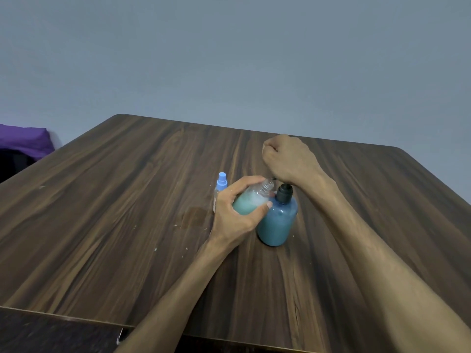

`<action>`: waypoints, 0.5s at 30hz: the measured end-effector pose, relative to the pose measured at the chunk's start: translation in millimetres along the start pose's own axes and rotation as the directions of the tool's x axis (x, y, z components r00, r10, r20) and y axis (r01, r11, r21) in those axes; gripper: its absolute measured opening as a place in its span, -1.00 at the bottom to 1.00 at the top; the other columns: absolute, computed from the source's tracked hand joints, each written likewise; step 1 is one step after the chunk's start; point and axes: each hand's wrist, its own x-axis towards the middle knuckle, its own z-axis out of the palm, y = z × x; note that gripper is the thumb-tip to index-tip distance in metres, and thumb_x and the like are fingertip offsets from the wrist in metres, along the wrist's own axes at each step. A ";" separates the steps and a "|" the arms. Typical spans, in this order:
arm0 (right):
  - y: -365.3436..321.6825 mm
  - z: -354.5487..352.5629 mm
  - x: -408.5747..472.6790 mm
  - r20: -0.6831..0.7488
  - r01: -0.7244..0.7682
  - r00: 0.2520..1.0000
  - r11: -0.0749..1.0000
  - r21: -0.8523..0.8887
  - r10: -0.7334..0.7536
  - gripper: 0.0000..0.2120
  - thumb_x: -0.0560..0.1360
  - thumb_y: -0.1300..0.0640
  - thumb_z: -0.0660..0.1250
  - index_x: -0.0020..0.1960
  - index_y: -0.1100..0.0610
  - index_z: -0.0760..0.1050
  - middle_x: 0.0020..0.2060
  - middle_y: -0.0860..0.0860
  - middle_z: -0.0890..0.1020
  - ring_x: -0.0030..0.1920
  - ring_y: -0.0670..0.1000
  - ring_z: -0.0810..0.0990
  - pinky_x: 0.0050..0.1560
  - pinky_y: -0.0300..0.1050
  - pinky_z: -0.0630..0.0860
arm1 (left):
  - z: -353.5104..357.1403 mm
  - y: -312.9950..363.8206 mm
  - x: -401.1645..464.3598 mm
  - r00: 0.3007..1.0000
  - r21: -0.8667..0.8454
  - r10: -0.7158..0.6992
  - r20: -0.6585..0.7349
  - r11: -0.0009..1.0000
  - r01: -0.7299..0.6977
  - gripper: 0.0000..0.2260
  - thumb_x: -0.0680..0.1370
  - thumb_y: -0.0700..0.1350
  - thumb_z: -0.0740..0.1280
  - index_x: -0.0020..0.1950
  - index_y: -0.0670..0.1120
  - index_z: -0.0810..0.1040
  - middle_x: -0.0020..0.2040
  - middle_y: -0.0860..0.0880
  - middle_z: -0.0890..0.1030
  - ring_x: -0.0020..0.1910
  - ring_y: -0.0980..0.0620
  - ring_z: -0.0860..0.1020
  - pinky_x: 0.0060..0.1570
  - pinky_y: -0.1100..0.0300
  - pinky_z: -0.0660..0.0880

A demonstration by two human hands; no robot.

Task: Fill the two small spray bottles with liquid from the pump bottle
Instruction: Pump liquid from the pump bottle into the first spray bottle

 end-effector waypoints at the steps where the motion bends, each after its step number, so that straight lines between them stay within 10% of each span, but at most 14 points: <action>1: 0.2 0.6 0.1 -0.015 0.003 1.000 1.000 0.004 -0.003 -0.75 0.53 0.21 0.15 -0.33 0.13 0.35 -0.41 -0.02 0.48 -0.30 0.11 0.42 -0.31 -0.06 0.28 | 0.1 -0.7 0.8 1.000 -0.002 -0.002 0.002 1.000 0.002 -0.63 0.43 -0.33 0.53 0.19 -0.07 0.63 0.06 -0.08 0.74 0.06 -0.06 0.73 0.10 0.06 0.64; 15: 2.2 1.8 2.2 0.023 0.001 1.000 1.000 0.030 -0.002 -0.72 0.53 0.19 0.14 -0.36 0.10 0.36 -0.42 -0.02 0.49 -0.24 0.17 0.51 -0.22 -0.04 0.33 | -0.6 1.2 0.4 1.000 0.005 0.012 0.009 1.000 -0.012 -0.62 0.43 -0.37 0.54 0.18 -0.09 0.62 0.03 -0.07 0.74 0.03 -0.02 0.73 0.08 0.17 0.61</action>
